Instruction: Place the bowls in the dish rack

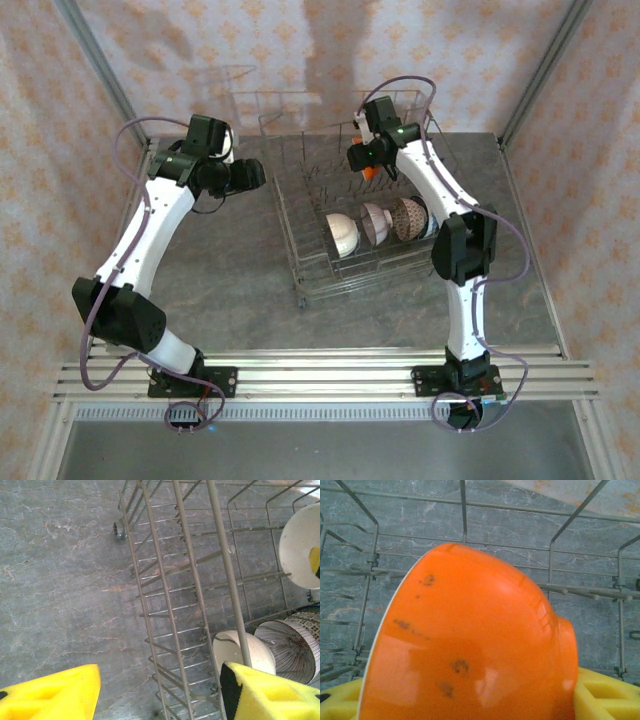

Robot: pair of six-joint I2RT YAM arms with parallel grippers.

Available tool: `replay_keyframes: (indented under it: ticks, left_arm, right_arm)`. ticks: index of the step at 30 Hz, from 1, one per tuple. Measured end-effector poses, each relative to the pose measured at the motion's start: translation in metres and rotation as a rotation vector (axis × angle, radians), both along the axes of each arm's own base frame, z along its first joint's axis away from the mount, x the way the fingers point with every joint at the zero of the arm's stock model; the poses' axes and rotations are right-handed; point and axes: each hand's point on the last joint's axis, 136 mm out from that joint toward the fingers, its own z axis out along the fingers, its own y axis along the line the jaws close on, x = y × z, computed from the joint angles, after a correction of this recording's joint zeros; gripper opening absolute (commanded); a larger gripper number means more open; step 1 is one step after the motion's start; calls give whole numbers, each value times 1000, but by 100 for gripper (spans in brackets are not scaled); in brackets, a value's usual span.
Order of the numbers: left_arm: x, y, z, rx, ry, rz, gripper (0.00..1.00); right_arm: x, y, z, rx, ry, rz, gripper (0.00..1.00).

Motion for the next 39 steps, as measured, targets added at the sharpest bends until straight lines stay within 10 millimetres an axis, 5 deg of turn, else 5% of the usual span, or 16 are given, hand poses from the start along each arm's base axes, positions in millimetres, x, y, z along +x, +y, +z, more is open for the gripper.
replay_keyframes:
  ticks: [39]
  left_arm:
    - [-19,2,-28,28,83,33,66]
  right_arm:
    - [10,18,-49,-292,3,24,59]
